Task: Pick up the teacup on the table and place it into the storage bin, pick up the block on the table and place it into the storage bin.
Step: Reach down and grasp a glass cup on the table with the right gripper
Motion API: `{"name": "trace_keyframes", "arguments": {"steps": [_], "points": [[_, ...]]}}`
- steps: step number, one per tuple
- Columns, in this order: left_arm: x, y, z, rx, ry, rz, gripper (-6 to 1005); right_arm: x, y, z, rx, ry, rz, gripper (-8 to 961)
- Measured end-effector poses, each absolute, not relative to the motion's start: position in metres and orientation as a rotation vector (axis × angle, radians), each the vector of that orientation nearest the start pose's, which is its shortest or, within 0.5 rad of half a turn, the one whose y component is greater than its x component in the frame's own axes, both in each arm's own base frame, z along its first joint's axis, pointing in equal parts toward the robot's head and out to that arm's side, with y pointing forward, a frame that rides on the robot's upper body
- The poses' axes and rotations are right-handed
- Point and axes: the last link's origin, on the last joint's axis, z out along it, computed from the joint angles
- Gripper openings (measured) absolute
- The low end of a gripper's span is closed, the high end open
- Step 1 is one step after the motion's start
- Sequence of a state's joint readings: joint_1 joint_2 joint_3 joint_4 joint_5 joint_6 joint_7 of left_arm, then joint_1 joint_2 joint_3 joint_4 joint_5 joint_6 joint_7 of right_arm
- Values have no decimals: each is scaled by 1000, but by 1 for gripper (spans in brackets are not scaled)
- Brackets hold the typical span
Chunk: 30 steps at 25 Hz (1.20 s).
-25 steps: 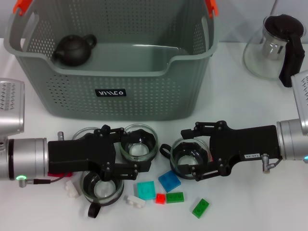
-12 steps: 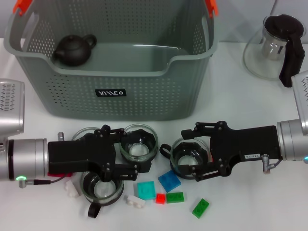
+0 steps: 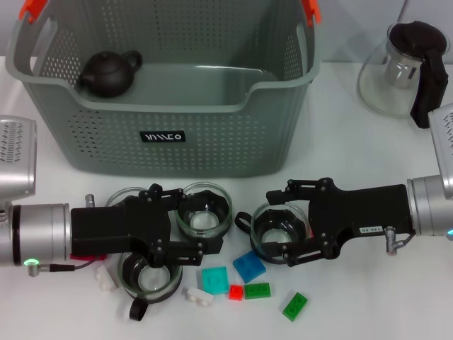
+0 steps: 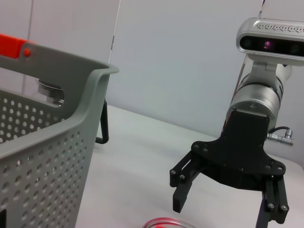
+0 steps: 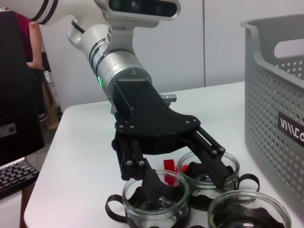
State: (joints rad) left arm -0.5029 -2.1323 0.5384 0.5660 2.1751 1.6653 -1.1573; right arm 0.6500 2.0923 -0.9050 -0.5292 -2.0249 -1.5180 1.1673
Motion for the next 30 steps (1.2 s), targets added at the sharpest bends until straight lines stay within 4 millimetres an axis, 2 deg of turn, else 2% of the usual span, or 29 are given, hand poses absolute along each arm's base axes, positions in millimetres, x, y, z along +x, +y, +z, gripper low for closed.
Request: {"name": "trace_keyframes", "arguments": {"steps": [30], "points": [[-275, 287, -33, -2827, -531, -753, 773, 227, 328, -55, -3023, 214, 557, 914]]}}
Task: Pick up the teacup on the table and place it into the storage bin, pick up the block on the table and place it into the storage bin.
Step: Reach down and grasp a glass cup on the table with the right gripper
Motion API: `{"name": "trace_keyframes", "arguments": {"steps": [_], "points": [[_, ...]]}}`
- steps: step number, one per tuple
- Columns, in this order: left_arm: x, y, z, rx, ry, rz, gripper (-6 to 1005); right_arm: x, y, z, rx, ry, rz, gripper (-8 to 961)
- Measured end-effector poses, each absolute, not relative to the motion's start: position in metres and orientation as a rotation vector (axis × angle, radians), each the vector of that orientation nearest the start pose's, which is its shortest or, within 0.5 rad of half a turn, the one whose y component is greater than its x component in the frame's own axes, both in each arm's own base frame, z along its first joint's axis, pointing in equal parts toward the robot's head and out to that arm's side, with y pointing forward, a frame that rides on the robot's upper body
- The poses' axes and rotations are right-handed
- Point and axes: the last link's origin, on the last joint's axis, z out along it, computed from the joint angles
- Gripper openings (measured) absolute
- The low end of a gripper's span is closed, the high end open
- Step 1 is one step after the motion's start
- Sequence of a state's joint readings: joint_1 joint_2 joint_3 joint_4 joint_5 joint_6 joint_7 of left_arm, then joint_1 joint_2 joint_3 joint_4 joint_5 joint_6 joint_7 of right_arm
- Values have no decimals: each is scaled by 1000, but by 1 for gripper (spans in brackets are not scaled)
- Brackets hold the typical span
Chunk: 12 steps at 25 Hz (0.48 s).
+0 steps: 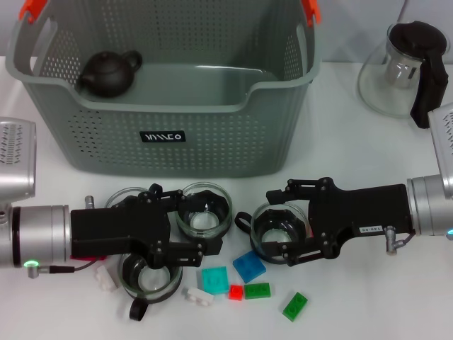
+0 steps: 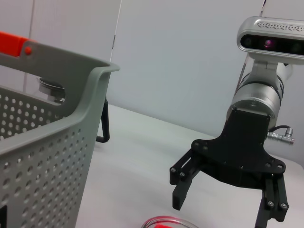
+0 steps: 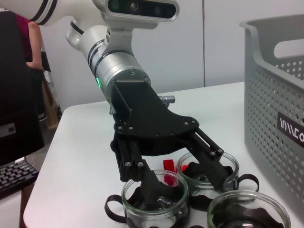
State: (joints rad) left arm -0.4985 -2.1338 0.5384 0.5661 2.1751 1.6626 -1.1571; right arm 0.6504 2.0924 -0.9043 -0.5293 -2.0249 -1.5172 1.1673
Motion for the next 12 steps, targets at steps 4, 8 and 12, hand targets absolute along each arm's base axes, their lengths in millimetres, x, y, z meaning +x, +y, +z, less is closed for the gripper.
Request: {"name": "trace_keyframes", "arguments": {"steps": [4, 8, 12], "points": [[-275, 287, -33, -2826, -531, -751, 769, 227, 328, -55, -3021, 215, 556, 914], [-275, 287, -33, -2826, -531, -751, 765, 227, 328, -55, -3021, 215, 556, 915], [-275, 286, -33, -2827, -529, -753, 761, 227, 328, -55, -3022, 214, 555, 915]]}}
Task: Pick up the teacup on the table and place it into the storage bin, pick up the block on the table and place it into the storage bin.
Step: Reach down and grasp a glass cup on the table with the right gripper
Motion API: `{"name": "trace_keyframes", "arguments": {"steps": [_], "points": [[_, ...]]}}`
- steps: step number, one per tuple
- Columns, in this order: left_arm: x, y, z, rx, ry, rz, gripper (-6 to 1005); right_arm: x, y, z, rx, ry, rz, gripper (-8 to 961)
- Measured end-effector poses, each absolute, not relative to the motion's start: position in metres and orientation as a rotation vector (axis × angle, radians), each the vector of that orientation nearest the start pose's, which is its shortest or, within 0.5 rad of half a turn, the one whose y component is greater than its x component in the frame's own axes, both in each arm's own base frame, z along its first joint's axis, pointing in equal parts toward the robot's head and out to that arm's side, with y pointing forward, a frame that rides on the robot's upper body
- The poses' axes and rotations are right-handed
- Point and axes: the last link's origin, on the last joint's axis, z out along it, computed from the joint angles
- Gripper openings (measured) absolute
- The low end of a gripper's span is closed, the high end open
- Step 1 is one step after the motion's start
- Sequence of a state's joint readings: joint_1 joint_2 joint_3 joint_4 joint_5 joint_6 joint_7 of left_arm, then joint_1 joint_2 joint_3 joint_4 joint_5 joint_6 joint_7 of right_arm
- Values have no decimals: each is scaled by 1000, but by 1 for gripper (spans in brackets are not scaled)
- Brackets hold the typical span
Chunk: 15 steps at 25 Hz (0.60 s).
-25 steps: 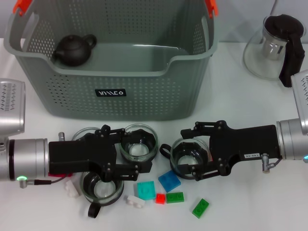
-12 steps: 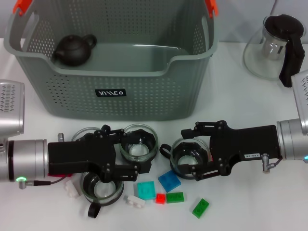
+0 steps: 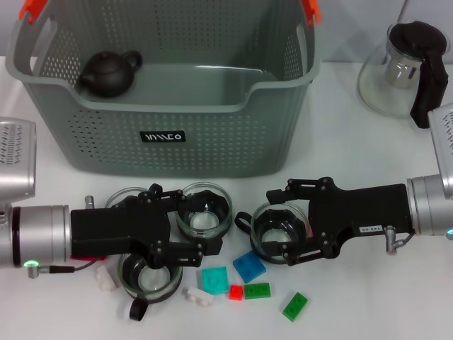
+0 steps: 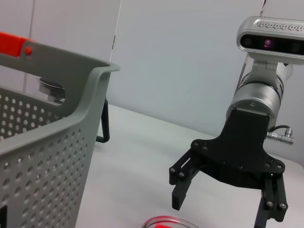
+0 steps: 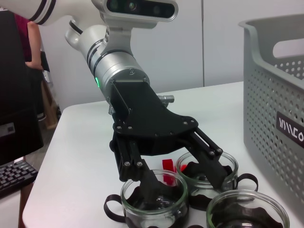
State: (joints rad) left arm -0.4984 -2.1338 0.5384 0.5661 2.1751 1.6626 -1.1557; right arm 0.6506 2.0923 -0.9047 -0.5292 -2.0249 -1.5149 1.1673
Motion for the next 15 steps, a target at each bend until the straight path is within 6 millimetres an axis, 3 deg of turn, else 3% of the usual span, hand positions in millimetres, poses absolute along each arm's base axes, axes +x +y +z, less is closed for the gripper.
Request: {"name": "trace_keyframes", "arguments": {"steps": [15], "points": [[-272, 288, -32, -2828, -516, -770, 746, 224, 329, -53, -3022, 203, 573, 914]]}}
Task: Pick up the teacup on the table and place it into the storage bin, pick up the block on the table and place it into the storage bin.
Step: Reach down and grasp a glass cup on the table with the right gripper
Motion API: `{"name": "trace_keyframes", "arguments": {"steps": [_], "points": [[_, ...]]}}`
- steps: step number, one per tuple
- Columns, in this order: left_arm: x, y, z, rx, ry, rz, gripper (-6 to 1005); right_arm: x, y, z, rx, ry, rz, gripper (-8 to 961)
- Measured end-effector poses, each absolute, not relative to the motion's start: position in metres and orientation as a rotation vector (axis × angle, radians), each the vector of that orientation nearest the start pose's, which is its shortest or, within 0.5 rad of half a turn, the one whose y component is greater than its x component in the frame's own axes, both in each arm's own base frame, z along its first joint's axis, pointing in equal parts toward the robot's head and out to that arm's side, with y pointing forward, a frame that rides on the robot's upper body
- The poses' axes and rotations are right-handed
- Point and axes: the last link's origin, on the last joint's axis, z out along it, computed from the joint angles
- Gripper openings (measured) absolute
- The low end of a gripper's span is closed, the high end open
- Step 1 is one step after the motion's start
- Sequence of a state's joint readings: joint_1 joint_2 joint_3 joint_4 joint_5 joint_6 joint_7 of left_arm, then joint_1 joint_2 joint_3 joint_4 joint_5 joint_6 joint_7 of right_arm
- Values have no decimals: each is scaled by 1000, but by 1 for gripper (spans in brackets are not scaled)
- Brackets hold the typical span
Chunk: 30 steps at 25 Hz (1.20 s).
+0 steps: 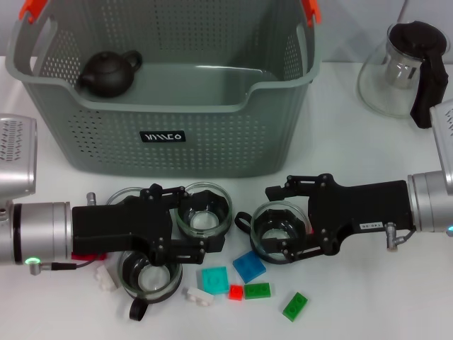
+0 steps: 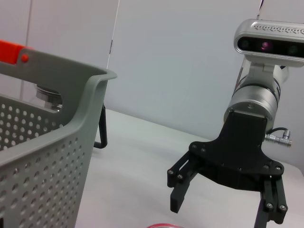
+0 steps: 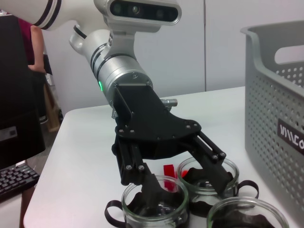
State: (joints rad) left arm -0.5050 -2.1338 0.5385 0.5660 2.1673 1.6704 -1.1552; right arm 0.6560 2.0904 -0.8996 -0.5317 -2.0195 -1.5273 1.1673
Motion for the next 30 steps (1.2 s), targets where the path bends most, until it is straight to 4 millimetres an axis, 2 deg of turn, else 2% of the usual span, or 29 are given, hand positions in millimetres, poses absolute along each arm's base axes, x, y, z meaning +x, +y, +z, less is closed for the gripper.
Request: {"name": "trace_keyframes", "arguments": {"steps": [21, 30], "points": [[-272, 288, -31, -2821, -522, -775, 701, 223, 331, -51, -3014, 193, 573, 912], [-271, 288, -30, -2808, -548, -804, 712, 223, 330, -51, -3020, 194, 569, 915]]}}
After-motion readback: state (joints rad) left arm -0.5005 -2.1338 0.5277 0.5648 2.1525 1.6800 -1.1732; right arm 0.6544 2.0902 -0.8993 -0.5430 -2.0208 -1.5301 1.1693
